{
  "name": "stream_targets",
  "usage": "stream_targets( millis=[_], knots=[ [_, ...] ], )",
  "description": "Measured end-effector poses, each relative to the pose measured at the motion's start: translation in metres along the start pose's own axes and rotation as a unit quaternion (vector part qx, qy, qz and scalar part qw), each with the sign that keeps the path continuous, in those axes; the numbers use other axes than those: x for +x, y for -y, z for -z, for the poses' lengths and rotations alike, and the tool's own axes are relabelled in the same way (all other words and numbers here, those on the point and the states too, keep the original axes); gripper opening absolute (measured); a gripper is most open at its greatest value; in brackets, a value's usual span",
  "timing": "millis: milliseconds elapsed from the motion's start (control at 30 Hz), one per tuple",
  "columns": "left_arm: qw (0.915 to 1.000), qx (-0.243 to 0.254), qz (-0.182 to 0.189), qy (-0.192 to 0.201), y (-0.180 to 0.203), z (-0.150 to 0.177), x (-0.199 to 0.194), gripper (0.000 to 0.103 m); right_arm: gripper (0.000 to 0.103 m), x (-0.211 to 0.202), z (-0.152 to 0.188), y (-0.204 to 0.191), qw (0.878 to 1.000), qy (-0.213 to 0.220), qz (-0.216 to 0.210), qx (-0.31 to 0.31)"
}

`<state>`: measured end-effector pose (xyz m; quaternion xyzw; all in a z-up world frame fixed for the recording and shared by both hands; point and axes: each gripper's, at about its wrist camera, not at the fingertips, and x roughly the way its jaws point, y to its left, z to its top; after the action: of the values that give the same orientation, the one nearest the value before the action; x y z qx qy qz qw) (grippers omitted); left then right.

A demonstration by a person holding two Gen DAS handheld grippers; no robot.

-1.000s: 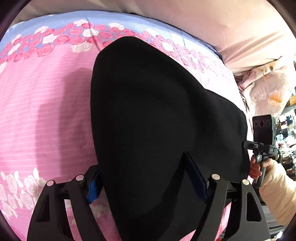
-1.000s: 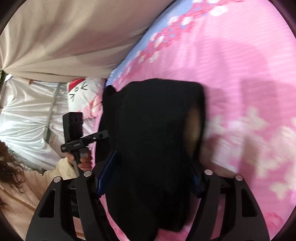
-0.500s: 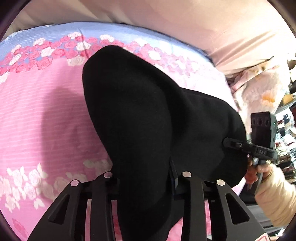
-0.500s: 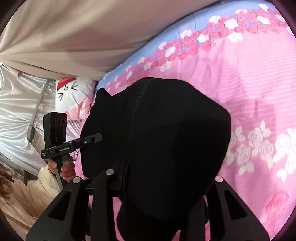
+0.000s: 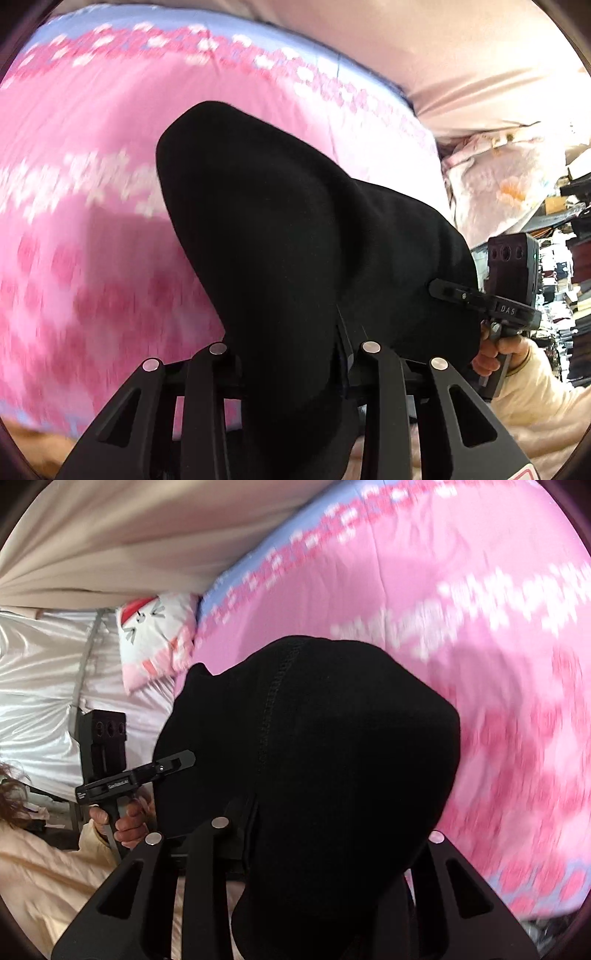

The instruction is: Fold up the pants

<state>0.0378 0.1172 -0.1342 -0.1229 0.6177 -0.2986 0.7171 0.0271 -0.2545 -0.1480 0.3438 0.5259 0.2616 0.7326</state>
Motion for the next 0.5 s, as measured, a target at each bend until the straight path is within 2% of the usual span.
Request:
stream_targets(
  millis=[133, 233, 367, 500],
  knots=[
    [0.9998, -0.012, 0.003, -0.017, 0.002, 0.017, -0.009, 0.029, 0.030, -0.011, 0.008, -0.020, 1.000, -0.004, -0.001, -0.007],
    [1.0000, 0.005, 0.005, 0.007, 0.013, 0.005, -0.029, 0.029, 0.030, -0.029, -0.013, -0.041, 0.999, 0.026, 0.000, -0.039],
    [0.9947, 0.060, 0.010, 0.083, 0.039, -0.043, -0.071, 0.029, 0.030, -0.060, -0.077, -0.073, 0.989, 0.099, -0.008, -0.109],
    [0.9777, 0.126, 0.007, 0.169, 0.065, -0.119, -0.109, 0.029, 0.030, -0.082, -0.147, -0.102, 0.974, 0.158, -0.011, -0.163]
  ],
)
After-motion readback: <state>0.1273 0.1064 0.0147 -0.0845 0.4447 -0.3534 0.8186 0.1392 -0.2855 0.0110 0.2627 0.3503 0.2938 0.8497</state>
